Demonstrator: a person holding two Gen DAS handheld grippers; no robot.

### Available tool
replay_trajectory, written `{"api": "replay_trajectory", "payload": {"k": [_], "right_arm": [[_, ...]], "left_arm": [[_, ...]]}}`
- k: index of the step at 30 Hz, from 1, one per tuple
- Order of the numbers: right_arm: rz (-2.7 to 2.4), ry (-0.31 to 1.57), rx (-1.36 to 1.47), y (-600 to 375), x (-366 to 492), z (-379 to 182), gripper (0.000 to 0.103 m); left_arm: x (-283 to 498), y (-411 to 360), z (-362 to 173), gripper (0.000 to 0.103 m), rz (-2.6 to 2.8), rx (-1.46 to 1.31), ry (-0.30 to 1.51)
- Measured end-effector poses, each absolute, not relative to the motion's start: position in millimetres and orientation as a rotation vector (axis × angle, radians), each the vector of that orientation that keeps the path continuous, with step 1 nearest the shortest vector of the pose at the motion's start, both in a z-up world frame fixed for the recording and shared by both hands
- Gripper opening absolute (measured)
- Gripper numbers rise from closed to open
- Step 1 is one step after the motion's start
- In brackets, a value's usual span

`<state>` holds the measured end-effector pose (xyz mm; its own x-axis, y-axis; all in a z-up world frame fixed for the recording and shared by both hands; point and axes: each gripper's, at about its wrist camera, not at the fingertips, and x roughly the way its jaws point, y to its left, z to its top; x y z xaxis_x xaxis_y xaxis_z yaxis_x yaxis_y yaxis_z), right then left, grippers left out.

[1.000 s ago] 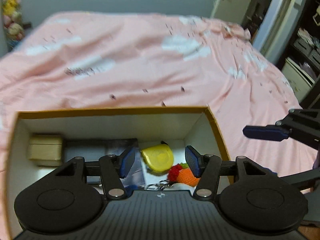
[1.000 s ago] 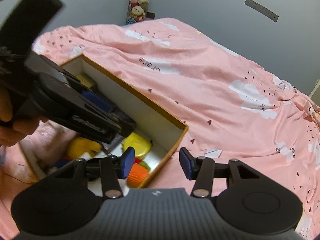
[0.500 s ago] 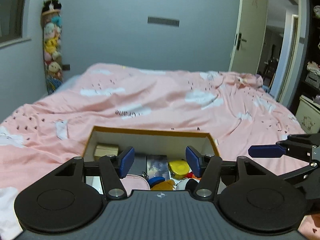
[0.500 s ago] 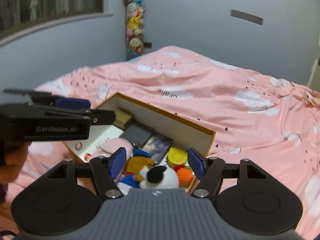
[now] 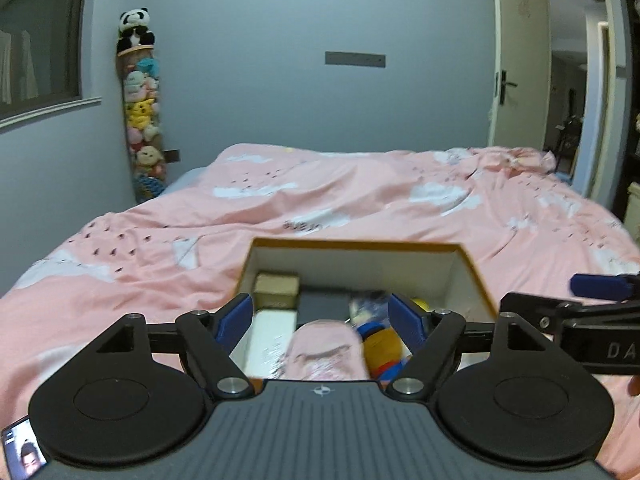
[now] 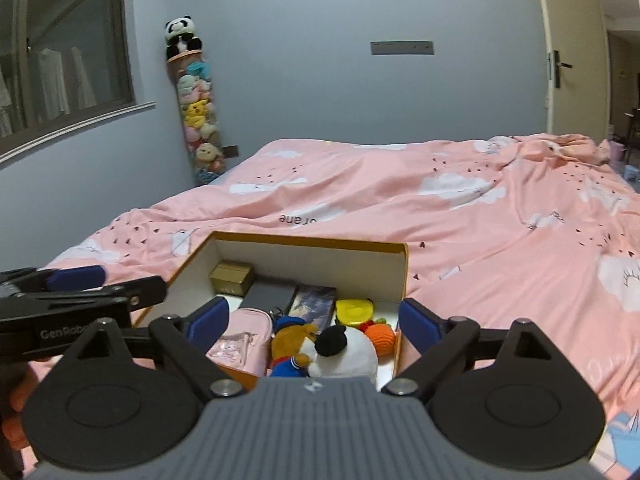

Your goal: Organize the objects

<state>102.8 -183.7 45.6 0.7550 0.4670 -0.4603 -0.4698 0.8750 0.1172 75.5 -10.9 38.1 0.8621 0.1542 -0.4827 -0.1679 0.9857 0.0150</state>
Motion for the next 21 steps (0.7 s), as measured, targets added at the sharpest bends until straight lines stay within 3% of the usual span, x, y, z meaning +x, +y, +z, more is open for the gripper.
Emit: {"api": "replay_trajectory", "payload": {"k": [1, 7, 21], "right_arm": [[0.504, 0.501, -0.001, -181.3, 101.6, 42.1, 0.098], [0.498, 0.515, -0.008, -170.3, 96.9, 26.6, 0.101], [0.479, 0.551, 0.004, -167.7, 101.2, 3.7, 0.101]], "left_arm": [[72.6, -8.8, 35.1, 0.089, 0.173, -0.025, 0.506], [68.0, -0.6, 20.3, 0.089, 0.183, -0.062, 0.505], [71.8, 4.7, -1.1, 0.091, 0.101, -0.136, 0.554]]}}
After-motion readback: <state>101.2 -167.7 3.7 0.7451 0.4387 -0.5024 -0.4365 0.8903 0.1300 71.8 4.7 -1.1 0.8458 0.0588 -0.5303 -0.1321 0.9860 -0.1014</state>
